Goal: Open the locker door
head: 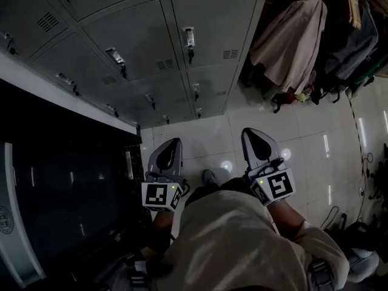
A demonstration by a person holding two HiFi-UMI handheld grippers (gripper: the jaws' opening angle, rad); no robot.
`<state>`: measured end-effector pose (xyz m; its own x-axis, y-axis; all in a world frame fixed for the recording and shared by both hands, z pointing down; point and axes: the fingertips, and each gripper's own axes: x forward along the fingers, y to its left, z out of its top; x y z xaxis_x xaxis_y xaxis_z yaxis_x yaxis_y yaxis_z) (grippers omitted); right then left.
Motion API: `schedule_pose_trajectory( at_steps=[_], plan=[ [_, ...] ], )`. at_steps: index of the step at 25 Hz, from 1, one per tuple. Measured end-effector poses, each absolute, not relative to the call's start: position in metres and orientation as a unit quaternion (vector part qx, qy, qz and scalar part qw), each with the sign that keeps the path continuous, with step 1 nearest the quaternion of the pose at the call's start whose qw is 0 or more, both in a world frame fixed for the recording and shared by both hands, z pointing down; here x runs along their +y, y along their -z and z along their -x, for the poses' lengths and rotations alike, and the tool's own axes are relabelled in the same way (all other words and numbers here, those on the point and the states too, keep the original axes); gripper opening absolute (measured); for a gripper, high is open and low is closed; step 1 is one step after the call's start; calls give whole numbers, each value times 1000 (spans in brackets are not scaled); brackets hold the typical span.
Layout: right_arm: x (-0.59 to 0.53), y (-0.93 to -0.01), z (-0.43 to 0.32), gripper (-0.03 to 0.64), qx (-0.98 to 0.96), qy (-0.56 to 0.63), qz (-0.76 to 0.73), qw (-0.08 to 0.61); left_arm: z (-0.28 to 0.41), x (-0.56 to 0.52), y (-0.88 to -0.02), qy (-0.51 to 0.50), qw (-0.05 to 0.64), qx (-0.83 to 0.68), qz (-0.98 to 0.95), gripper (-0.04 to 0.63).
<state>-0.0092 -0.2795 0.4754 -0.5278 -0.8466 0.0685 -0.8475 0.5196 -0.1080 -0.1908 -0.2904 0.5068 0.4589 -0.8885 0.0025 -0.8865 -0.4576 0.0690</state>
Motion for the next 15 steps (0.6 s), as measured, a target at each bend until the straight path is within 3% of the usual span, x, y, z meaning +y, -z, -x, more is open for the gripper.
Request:
schedule_pose_trajectory(
  at_steps=[6, 9, 15],
  plan=[
    [-315, -557, 17, 2, -868, -58, -484, 88, 185, -327, -568, -4, 40, -528, -848, 64],
    [-345, -615, 29, 2, -881, -13, -470, 60, 185, -335, -605, -17, 59, -535, -842, 64],
    [-425, -765, 61, 71, -898, -79, -425, 86, 196, -345, -696, -29, 95, -544, -833, 64]
  ],
)
